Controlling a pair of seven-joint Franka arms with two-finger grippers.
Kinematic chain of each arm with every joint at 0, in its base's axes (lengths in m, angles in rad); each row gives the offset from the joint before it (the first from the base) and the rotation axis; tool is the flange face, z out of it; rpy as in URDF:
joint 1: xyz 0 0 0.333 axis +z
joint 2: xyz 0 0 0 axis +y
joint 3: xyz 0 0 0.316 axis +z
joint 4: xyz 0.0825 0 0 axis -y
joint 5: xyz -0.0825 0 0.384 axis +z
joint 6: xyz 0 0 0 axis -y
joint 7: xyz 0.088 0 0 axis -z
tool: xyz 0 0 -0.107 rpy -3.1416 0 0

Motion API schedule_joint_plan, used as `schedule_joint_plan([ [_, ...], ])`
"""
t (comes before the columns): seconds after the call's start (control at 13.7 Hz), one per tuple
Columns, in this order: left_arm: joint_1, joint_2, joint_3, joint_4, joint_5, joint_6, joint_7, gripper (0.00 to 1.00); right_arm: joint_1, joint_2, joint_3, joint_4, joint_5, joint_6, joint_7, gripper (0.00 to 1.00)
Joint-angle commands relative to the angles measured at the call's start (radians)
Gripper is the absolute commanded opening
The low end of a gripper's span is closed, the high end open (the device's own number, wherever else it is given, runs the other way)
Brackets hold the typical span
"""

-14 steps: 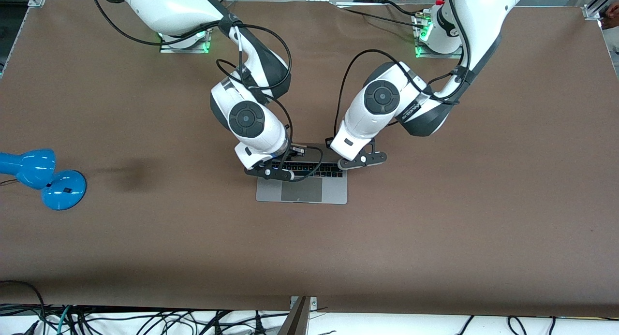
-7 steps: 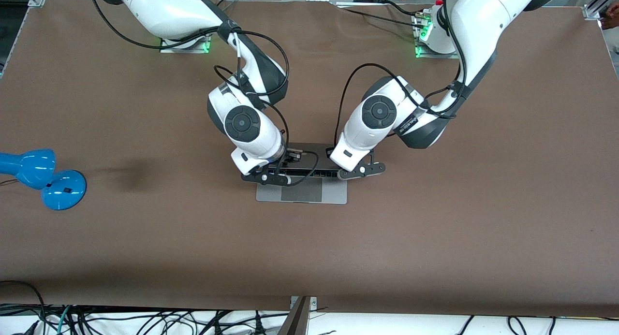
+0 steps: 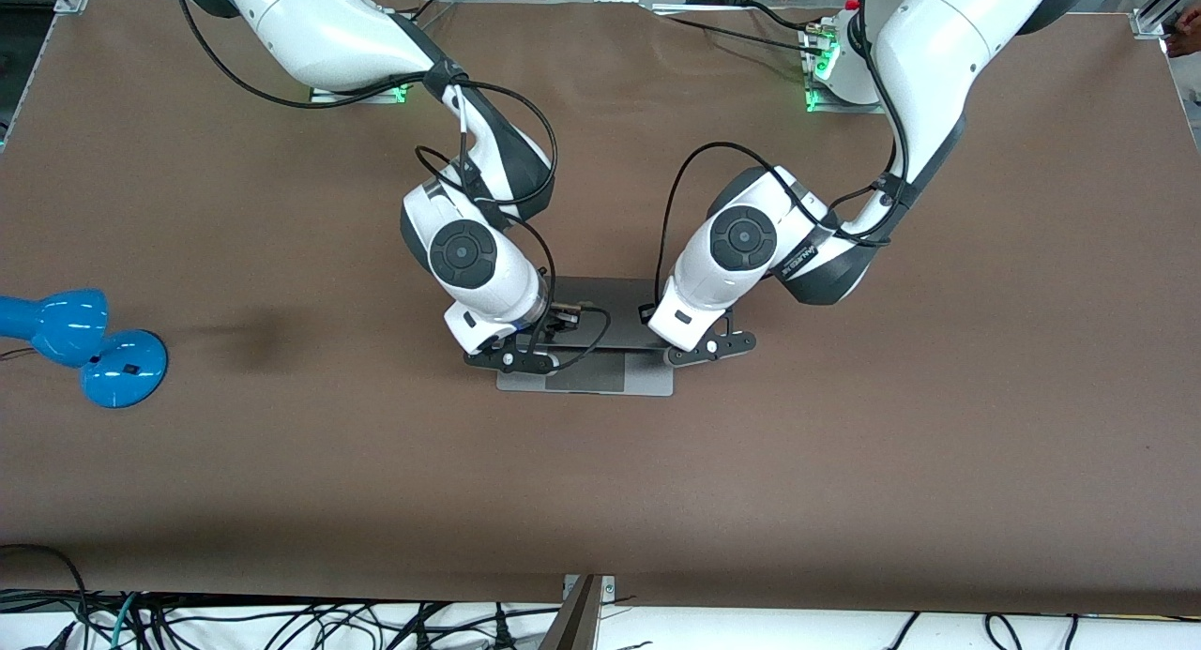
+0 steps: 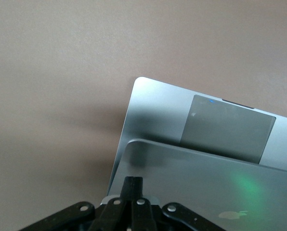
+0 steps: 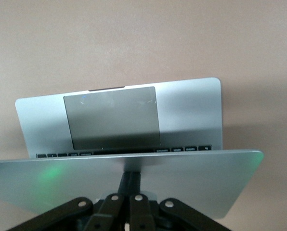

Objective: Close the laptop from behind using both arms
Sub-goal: 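Press the laptop lid flat shut with both grippers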

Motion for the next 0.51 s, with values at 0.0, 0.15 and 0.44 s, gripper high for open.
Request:
schedule_joint_plan([
  [0.0,-0.045,0.051,0.035,0.074,0.033,-0.027,-0.015,0.00,0.000,0.020,-0.004,-0.005,-0.014,0.048,-0.018,0.00],
  [0.15,-0.051,0.062,0.047,0.083,0.035,-0.027,-0.015,0.00,0.000,0.032,-0.004,-0.005,-0.016,0.060,-0.035,0.00],
  [0.44,-0.056,0.087,0.047,0.106,0.063,-0.027,-0.016,0.00,0.001,0.069,-0.020,-0.005,-0.028,0.115,-0.036,0.00],
])
